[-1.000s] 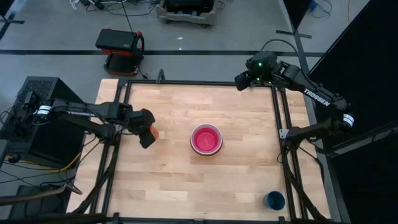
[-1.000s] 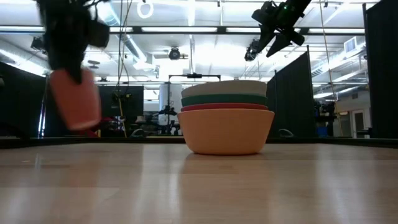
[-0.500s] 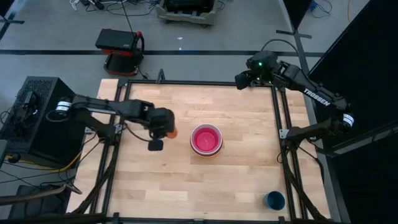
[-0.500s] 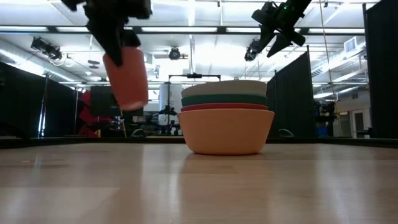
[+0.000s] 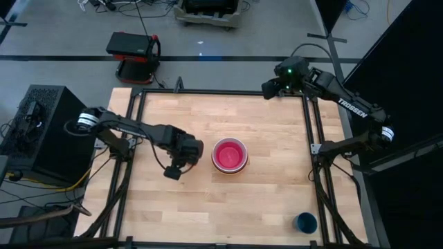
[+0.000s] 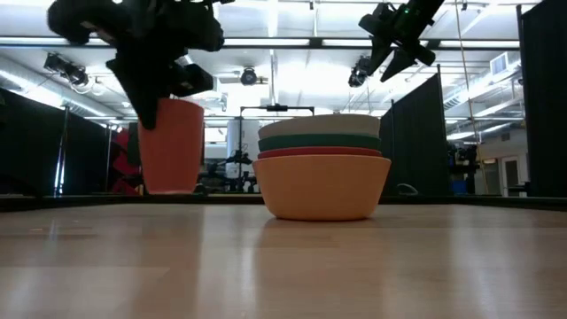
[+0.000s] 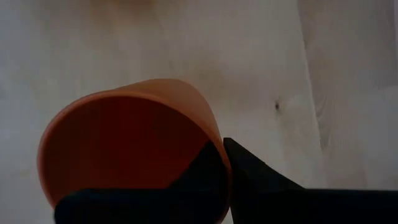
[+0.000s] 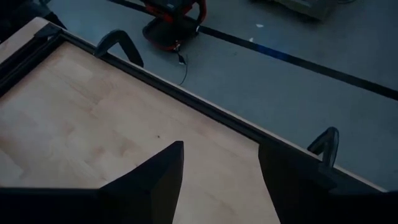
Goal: Nest bowls inside each other
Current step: Put the orange cup to the left side of the stacked bowls
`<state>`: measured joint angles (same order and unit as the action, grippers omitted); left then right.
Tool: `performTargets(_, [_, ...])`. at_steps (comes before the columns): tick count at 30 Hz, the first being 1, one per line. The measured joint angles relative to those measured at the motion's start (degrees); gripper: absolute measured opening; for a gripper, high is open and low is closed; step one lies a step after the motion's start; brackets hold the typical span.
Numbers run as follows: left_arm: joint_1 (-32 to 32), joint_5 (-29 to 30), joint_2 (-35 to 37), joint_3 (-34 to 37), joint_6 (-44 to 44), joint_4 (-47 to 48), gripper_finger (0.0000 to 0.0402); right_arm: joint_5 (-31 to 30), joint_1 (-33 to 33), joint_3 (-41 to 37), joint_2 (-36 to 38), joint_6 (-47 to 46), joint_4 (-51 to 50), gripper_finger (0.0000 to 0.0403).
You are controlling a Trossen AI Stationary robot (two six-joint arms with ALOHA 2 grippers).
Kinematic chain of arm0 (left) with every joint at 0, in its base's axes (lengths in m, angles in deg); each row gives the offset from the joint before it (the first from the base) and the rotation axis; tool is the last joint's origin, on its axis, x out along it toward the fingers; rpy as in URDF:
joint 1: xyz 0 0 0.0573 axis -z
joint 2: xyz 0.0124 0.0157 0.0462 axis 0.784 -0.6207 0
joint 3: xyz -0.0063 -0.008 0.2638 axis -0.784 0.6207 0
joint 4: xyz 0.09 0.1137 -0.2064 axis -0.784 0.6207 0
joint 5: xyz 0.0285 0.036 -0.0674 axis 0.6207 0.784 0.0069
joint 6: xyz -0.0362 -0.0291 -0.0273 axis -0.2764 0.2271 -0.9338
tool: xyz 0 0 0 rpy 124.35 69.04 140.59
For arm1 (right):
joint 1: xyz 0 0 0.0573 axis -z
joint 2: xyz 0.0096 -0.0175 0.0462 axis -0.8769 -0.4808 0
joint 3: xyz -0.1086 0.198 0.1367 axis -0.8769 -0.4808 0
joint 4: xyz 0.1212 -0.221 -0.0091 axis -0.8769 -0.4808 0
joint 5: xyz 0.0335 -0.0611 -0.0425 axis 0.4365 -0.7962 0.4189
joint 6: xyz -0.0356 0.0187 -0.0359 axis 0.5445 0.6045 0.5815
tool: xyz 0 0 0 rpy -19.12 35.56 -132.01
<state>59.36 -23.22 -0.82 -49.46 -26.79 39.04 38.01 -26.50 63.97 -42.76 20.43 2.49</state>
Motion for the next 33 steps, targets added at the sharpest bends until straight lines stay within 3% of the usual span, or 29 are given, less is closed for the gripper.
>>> performTargets(27, [-0.22, 2.64, -3.28, -0.07, 1.21, -6.83, 0.0000, 0.00, 1.14, 0.02, -0.42, 0.22, -0.40, 0.0191])
performTargets(33, [-0.22, 3.28, -6.38, -2.99, 3.54, -5.49, 0.0000, 0.19, 1.25, 0.00, -1.14, 0.23, -0.39, 0.0198])
